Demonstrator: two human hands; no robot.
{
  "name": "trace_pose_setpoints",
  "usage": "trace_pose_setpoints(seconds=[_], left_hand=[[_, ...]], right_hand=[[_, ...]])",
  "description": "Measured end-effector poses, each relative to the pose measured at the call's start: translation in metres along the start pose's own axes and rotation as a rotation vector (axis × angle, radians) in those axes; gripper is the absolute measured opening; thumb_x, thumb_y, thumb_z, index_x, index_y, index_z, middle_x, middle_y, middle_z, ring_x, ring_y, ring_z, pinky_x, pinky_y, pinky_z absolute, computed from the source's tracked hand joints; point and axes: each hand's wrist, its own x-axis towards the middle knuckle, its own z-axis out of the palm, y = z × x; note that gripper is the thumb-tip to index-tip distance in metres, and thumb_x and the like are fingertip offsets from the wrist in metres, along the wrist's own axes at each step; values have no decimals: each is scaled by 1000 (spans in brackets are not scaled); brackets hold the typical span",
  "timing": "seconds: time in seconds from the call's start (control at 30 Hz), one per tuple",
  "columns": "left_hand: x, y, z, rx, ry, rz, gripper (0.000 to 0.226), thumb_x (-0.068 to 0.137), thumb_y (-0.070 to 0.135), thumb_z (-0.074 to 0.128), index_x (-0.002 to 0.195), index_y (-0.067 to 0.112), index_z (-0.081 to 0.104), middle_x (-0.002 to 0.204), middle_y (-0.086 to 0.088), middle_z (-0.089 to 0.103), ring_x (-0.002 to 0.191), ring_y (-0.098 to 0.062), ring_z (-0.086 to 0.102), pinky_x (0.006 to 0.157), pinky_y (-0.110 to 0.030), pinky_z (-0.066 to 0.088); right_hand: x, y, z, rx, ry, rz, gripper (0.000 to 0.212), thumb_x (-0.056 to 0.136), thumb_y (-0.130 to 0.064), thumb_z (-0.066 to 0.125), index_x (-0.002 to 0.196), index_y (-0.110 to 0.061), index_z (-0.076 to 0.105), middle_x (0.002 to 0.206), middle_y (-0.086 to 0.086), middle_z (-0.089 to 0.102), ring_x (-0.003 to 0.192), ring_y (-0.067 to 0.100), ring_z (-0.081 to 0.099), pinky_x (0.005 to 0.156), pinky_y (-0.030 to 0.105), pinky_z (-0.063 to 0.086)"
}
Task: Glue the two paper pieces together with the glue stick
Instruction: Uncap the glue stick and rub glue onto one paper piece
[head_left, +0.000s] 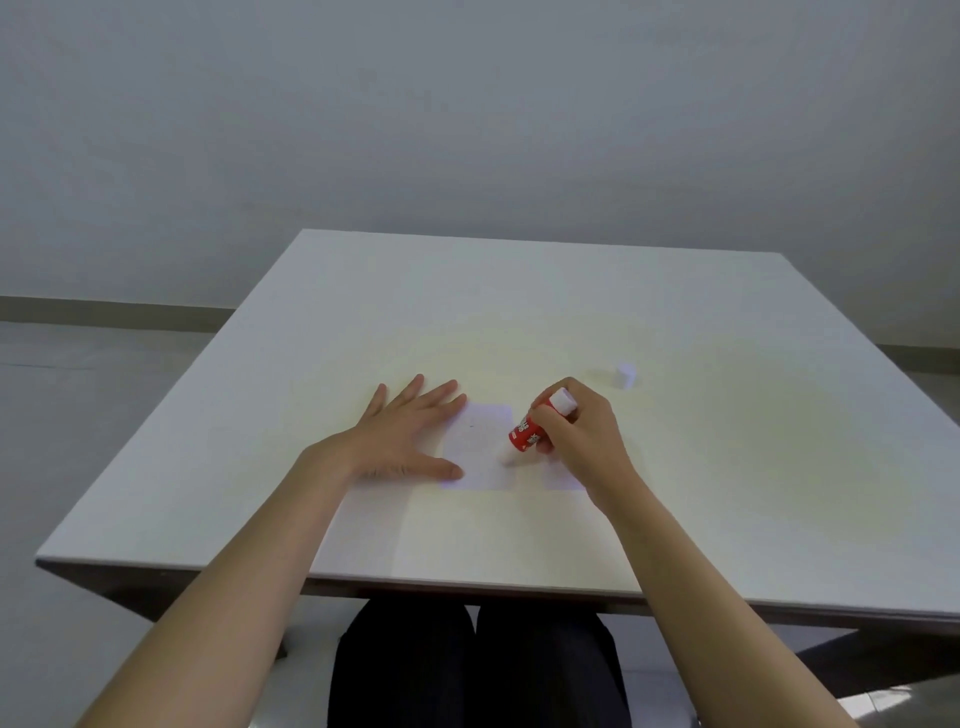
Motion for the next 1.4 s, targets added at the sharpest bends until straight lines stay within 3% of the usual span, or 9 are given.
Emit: trace_pose_setpoints(seconds=[0.17,0.43,0.67,0.77,0.9,1.0,1.13,1.3,1.4], left_hand=[[0,0,0,59,-20,7,111,58,85,48,147,43,-4,145,33,-20,140,-4,-27,113,-45,-21],[1,1,-1,40,-25,2,111,59,83,52,147,43,-2,144,34,-21,141,-5,-26,112,-45,-22],[-2,4,-1,12,-17,-7,109,63,78,56,148,42,-2,154,29,-14,142,-6,-25,115,-46,-20],[-2,5,-2,35,-23,-6,107,65,77,56,148,41,-2,155,26,-15,143,-7,-25,115,-46,-19],[-2,4,-2,33,-26,1,107,66,77,56,148,42,-2,147,32,-18,142,-7,-26,114,-45,-21],[-2,3,-2,25,-22,2,108,64,79,54,148,42,-3,145,34,-20,142,-6,-26,113,-44,-22],[-3,4,-2,34,-34,-2,110,65,80,53,149,39,-5,145,32,-23,141,-5,-27,114,-44,-22],[-6,6,-5,25,-39,8,110,69,76,54,149,35,-9,147,30,-22,141,-6,-27,114,-44,-21],[-8,5,-6,-31,-22,16,111,70,75,55,149,34,-12,151,28,-17,142,-5,-26,114,-42,-21]], right_hand=[[-1,-2,14,13,-208,4,3,76,-6,58,74,-5,60,69,4,64,54,9,59,51,21,49],[18,5,10,-35,144,31,9,75,-20,57,77,-13,62,76,0,70,75,25,68,76,47,57],[-18,6,37,9,-11,-69,7,68,-17,58,70,-10,57,67,1,70,63,19,66,67,45,56],[-7,4,32,7,58,-46,8,75,-15,59,77,-7,60,74,3,71,74,22,69,73,43,58],[10,3,18,10,230,3,8,81,-14,59,86,-8,62,77,-2,73,78,16,70,69,24,55],[12,2,11,-24,280,-7,6,80,-12,60,84,-8,61,74,-4,69,74,18,68,67,25,53],[-1,5,16,-48,163,-32,4,73,-11,60,75,-7,60,66,-3,69,62,13,66,58,25,54],[-4,3,15,-48,218,-34,4,77,-12,61,79,-9,60,69,-7,68,66,13,67,64,31,55],[-4,-3,8,70,284,16,3,82,-9,60,84,-10,61,77,11,72,70,25,71,67,35,56]])
